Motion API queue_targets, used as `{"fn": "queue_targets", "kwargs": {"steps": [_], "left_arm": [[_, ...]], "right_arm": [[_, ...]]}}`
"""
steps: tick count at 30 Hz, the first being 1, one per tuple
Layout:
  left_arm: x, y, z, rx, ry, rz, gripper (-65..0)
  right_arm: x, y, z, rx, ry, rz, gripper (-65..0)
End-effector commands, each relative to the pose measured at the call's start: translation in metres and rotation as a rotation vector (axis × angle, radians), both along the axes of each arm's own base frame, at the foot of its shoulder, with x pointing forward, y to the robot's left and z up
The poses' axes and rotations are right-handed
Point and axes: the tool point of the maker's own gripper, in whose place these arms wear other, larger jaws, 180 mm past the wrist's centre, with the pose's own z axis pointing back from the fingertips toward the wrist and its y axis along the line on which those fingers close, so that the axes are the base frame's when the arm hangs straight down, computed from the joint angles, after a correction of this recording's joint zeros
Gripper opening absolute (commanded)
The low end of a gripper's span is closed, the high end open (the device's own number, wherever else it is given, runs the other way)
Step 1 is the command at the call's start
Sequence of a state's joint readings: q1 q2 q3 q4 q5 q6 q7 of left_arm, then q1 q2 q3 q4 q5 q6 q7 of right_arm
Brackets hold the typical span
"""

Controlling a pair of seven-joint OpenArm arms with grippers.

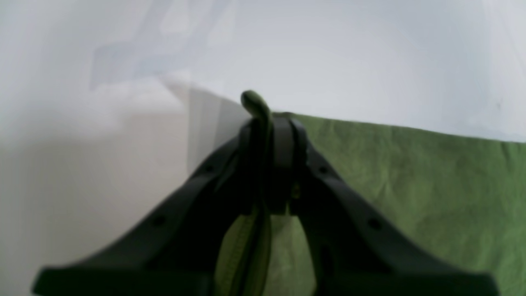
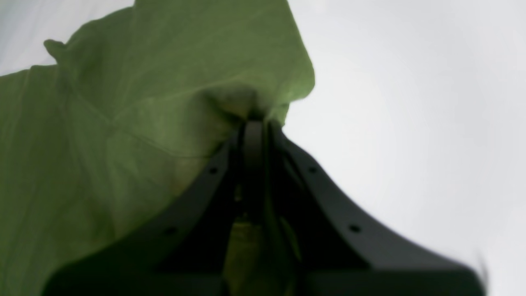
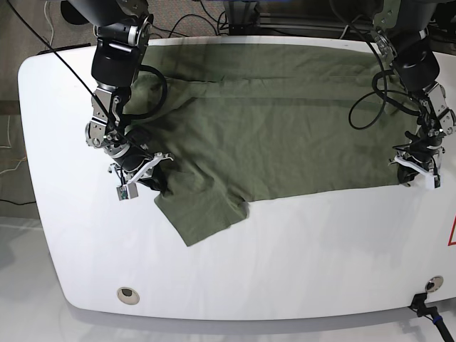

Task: Fold the T-shirt properly
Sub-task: 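Lift the hem edge with both grippers and fold it toward the collar fold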

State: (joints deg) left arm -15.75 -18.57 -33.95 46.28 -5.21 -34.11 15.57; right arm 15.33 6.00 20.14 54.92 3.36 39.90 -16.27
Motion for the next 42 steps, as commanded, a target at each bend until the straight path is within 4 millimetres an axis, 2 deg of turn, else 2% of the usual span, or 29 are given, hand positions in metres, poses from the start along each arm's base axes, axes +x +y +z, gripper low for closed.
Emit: {"fn": "queue_targets", "kwargs": {"steps": [1, 11, 14, 19, 22, 30, 37, 42], "left_arm": [[0.016, 0.012, 0.032, 0.031, -0.092, 0.009, -60.5], [0.011, 0.0, 0.059, 0.113, -0.168, -0.029, -60.5], [0.007, -0.001, 0.065, 0.137, -0.178, -0.038, -60.4], [0.002, -0.002, 0.06, 0.138, -0.167, -0.04, -60.4], [-0.009, -0.001, 0.05, 0.141, -0.137, -0.042, -60.4], [-0.033, -0.007, 0.083, 0.281, -0.187, -0.103, -60.4], [-0.055, -0.019, 0.108, 0.384, -0.216, -0.163, -60.4], [-0.075, -0.01, 0.116, 0.428, -0.206, -0.149, -60.4]], "right_arm": [[0.003, -0.001, 0.003, -0.028, 0.005, 0.017, -65.0], [0.011, -0.01, 0.042, -0.125, -0.068, 0.037, -65.0], [0.007, -0.014, 0.055, -0.169, -0.091, 0.044, -65.0], [-0.001, -0.019, 0.076, -0.244, -0.123, 0.054, -65.0], [-0.012, -0.022, 0.086, -0.3, -0.126, 0.062, -65.0], [-0.047, -0.022, 0.113, -0.405, -0.178, 0.077, -65.0], [-0.079, -0.02, 0.113, -0.443, -0.17, 0.097, -65.0], [-0.103, -0.017, 0.11, -0.461, -0.148, 0.114, -65.0]]}}
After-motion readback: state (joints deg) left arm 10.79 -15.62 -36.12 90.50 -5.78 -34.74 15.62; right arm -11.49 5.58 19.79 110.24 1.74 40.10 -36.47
